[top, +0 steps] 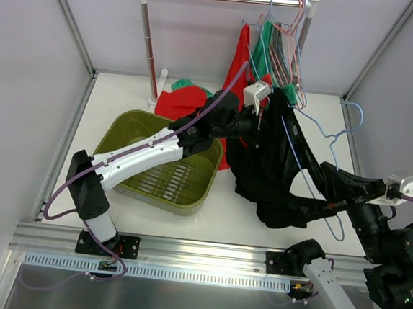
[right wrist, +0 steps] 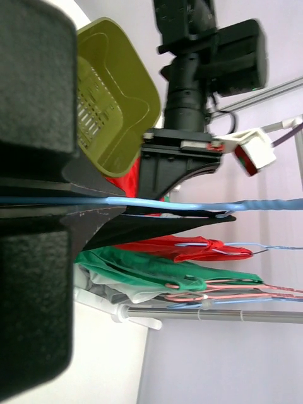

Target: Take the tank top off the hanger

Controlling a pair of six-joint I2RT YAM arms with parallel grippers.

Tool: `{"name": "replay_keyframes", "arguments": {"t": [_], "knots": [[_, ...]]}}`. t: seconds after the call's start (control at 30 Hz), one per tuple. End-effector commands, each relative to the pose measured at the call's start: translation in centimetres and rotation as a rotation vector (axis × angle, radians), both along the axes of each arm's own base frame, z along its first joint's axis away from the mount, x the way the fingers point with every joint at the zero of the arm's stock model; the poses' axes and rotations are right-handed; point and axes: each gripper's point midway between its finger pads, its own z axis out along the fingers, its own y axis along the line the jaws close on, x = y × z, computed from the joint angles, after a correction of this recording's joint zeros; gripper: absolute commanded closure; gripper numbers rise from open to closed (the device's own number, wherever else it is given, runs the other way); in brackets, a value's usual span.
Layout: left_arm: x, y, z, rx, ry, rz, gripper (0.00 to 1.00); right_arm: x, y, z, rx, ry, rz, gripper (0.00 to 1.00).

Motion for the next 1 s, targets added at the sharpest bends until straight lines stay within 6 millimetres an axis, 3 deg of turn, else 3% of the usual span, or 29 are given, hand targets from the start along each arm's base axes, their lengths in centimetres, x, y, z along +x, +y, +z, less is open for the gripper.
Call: {"name": "replay_keyframes", "arguments": {"t": [0.0, 0.17, 0.2, 0.27, 0.3, 0.37, 0.4, 0.57, 0.67, 0.7, 0.73, 0.83, 0.9, 0.97], "knots": [[-0.4, 1.1, -0.9, 0.006, 0.038, 0.048, 1.0, -1.1, -0.6, 7.2, 0.087, -0.223, -0.007, 1.0], [2.0, 4.8, 1.5, -0.022, 0.0, 0.22, 1.0, -0.5, -0.1, 4.9, 0.03, -0.118, 0.006, 1.0], [2.3, 5.7, 2.6, -0.033, -0.014, 0.247, 1.0, -0.3, 0.2, 3.5, -0.007, -0.067, 0.014, 1.0], [3.1, 7.0, 3.7, -0.026, -0.027, 0.305, 1.0, -0.9, 0.4, 2.6, -0.052, -0.026, 0.04, 1.0], [3.3, 7.5, 4.0, -0.023, -0.026, 0.32, 1.0, -0.6, 0.6, 0.6, -0.107, 0.053, 0.048, 1.0], [4.7, 9.2, 4.9, -0.023, -0.02, 0.395, 1.0, -1.5, 0.7, -0.1, -0.149, 0.098, 0.078, 1.0], [5.1, 9.9, 5.3, -0.031, -0.015, 0.418, 1.0, -1.7, 0.9, -1.8, -0.197, 0.165, 0.099, 1.0], [8.4, 12.8, 6.0, -0.078, 0.052, 0.504, 1.0, -4.8, 2.5, -3.4, -0.24, 0.217, 0.259, 1.0], [9.2, 12.0, 6.0, -0.08, 0.06, 0.47, 1.0, -6.7, 3.3, -2.5, -0.238, 0.179, 0.349, 1.0], [9.5, 11.3, 5.2, -0.064, 0.071, 0.452, 1.0, -6.9, 3.2, -1.7, -0.229, 0.153, 0.349, 1.0], [9.0, 10.4, 5.0, -0.066, 0.083, 0.397, 1.0, -7.2, 3.0, -1.3, -0.214, 0.135, 0.339, 1.0], [7.7, 8.2, 4.6, -0.066, 0.107, 0.268, 1.0, -6.0, 2.2, -0.4, -0.176, 0.084, 0.257, 1.0], [6.0, 6.5, 4.3, -0.046, 0.083, 0.197, 1.0, -4.9, 0.5, 0.9, -0.121, 0.028, 0.136, 1.0], [4.6, 5.3, 4.2, -0.03, 0.04, 0.138, 1.0, -4.2, -0.1, 0.8, -0.096, -0.011, 0.09, 1.0]]}}
